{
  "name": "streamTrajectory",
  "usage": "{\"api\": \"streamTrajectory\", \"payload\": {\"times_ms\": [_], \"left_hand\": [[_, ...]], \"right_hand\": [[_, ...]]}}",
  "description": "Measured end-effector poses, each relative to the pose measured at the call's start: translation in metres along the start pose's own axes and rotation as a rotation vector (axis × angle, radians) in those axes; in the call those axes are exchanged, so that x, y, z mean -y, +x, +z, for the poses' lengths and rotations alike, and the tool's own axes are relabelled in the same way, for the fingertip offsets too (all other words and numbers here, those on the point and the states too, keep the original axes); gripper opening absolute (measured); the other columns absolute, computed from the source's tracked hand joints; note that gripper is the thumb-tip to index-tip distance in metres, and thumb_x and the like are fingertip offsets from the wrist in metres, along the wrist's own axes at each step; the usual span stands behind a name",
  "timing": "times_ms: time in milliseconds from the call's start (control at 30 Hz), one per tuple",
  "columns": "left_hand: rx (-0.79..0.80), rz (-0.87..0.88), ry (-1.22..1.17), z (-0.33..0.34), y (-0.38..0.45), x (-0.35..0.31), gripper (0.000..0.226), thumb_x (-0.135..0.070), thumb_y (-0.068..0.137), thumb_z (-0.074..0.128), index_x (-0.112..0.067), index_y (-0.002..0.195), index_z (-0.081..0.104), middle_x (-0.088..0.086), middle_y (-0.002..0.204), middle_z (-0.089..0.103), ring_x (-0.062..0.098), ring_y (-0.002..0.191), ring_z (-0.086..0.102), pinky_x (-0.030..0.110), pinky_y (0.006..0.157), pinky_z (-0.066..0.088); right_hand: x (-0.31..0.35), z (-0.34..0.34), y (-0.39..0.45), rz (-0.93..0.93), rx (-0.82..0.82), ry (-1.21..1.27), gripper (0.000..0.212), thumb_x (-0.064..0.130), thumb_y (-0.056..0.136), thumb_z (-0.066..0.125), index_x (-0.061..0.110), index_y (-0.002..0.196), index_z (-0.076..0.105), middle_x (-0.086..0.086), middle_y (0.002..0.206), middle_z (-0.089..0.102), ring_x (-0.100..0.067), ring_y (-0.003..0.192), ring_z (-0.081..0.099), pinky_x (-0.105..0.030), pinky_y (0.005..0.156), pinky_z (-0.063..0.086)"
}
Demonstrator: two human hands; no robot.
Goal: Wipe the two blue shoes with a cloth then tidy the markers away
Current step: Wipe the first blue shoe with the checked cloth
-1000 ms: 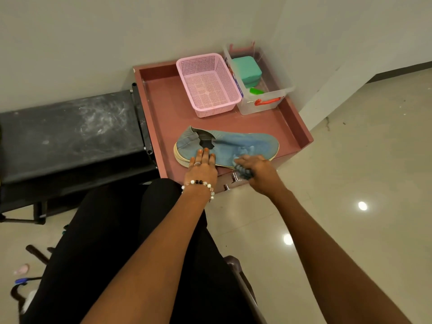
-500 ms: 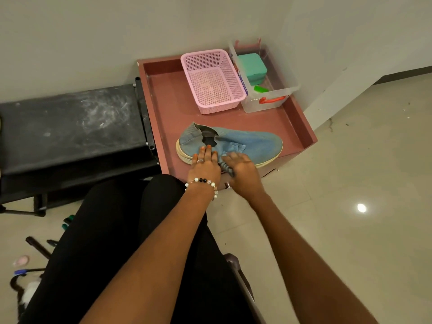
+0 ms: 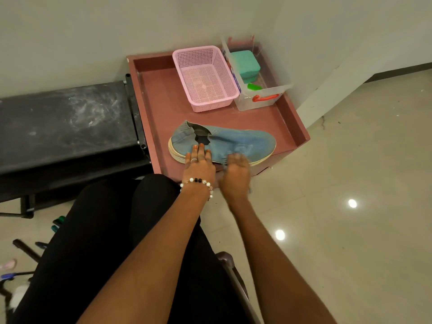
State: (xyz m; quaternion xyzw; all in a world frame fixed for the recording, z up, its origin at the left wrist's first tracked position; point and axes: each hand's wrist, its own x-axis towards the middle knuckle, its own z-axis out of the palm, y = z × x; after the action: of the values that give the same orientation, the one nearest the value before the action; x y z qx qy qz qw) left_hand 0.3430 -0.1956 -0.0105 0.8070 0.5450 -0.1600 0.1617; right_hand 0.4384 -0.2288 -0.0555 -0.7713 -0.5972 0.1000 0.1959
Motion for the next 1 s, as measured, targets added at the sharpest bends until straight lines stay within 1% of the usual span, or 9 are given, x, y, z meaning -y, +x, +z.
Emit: {"api": "streamTrajectory", "payload": {"times_ms": [67, 167, 267, 400, 533, 633, 733, 900, 1000], "left_hand": [[0.003, 0.019, -0.015, 0.001, 0.001, 0.004, 0.063, -0.017, 0.100, 0.034, -0.003, 0.151, 0.000, 0.016, 0.159, -0.008, 0.032, 0.147, -0.008, 0.043, 0.119, 0.002], [0.032, 0.052, 0.000, -0.001, 0.003, 0.009, 0.063, -0.015, 0.100, 0.035, -0.004, 0.151, 0.000, 0.015, 0.159, -0.008, 0.032, 0.147, -0.007, 0.042, 0.119, 0.003], [0.006, 0.050, 0.000, 0.001, 0.003, 0.010, 0.063, -0.009, 0.098, 0.035, -0.005, 0.151, 0.001, 0.014, 0.159, -0.007, 0.032, 0.147, -0.006, 0.042, 0.118, 0.004], [-0.019, 0.046, -0.019, 0.003, 0.004, 0.009, 0.068, -0.009, 0.096, 0.041, -0.005, 0.151, 0.001, 0.014, 0.159, -0.007, 0.032, 0.147, -0.006, 0.042, 0.118, 0.004], [-0.007, 0.030, -0.029, 0.003, 0.005, 0.007, 0.070, -0.011, 0.095, 0.044, -0.005, 0.151, 0.003, 0.014, 0.159, -0.006, 0.032, 0.147, -0.007, 0.043, 0.118, 0.003], [0.001, 0.022, -0.026, 0.002, 0.006, 0.006, 0.063, -0.011, 0.099, 0.037, -0.004, 0.151, 0.003, 0.015, 0.159, -0.007, 0.032, 0.147, -0.007, 0.044, 0.118, 0.004], [0.021, 0.020, -0.024, 0.002, 0.007, 0.007, 0.067, -0.020, 0.099, 0.042, -0.005, 0.152, 0.003, 0.014, 0.159, -0.007, 0.031, 0.147, -0.007, 0.043, 0.118, 0.003], [0.000, 0.040, -0.016, 0.004, 0.006, 0.009, 0.064, -0.007, 0.098, 0.037, -0.006, 0.152, 0.002, 0.013, 0.159, -0.008, 0.031, 0.147, -0.007, 0.043, 0.118, 0.004], [-0.013, 0.049, -0.026, 0.004, 0.006, 0.010, 0.068, -0.006, 0.095, 0.042, -0.006, 0.152, 0.004, 0.013, 0.159, -0.006, 0.031, 0.147, -0.006, 0.043, 0.118, 0.005]], "right_hand": [[0.021, 0.004, 0.000, -0.029, -0.053, 0.103, 0.033, 0.002, 0.072, 0.069, -0.005, 0.104, 0.066, -0.021, 0.101, 0.067, -0.037, 0.098, 0.062, -0.038, 0.093, 0.048], [-0.004, -0.017, 0.000, -0.262, -0.014, 0.062, 0.057, -0.009, 0.048, 0.072, -0.004, 0.104, 0.066, -0.020, 0.100, 0.068, -0.037, 0.091, 0.063, -0.035, 0.087, 0.050], [-0.055, -0.046, 0.008, -0.369, 0.101, -0.110, 0.071, -0.014, 0.047, 0.059, 0.000, 0.117, 0.063, -0.019, 0.114, 0.064, -0.039, 0.102, 0.060, -0.049, 0.097, 0.045], [-0.101, -0.067, 0.018, -0.307, 0.069, -0.249, 0.069, -0.021, 0.042, 0.064, -0.002, 0.109, 0.066, -0.020, 0.110, 0.066, -0.043, 0.105, 0.059, -0.062, 0.100, 0.036], [-0.064, -0.039, 0.003, 0.030, -0.088, -0.032, 0.062, -0.014, 0.052, 0.055, -0.003, 0.113, 0.064, -0.023, 0.118, 0.062, -0.044, 0.117, 0.051, -0.049, 0.101, 0.042], [-0.008, -0.009, -0.012, 0.099, -0.118, 0.117, 0.064, -0.015, 0.055, 0.059, -0.003, 0.118, 0.061, -0.023, 0.121, 0.059, -0.042, 0.117, 0.050, -0.044, 0.096, 0.047], [0.009, -0.001, -0.010, -0.017, -0.082, 0.133, 0.062, -0.012, 0.053, 0.058, -0.004, 0.114, 0.062, -0.022, 0.116, 0.062, -0.040, 0.115, 0.052, -0.042, 0.097, 0.046], [-0.049, -0.038, -0.001, -0.403, 0.074, -0.049, 0.068, -0.017, 0.050, 0.055, -0.001, 0.115, 0.063, -0.018, 0.115, 0.064, -0.035, 0.106, 0.057, -0.045, 0.086, 0.051], [-0.090, -0.058, 0.013, -0.405, 0.035, -0.151, 0.073, -0.021, 0.046, 0.051, 0.000, 0.115, 0.064, -0.019, 0.116, 0.064, -0.039, 0.107, 0.058, -0.055, 0.093, 0.044]]}}
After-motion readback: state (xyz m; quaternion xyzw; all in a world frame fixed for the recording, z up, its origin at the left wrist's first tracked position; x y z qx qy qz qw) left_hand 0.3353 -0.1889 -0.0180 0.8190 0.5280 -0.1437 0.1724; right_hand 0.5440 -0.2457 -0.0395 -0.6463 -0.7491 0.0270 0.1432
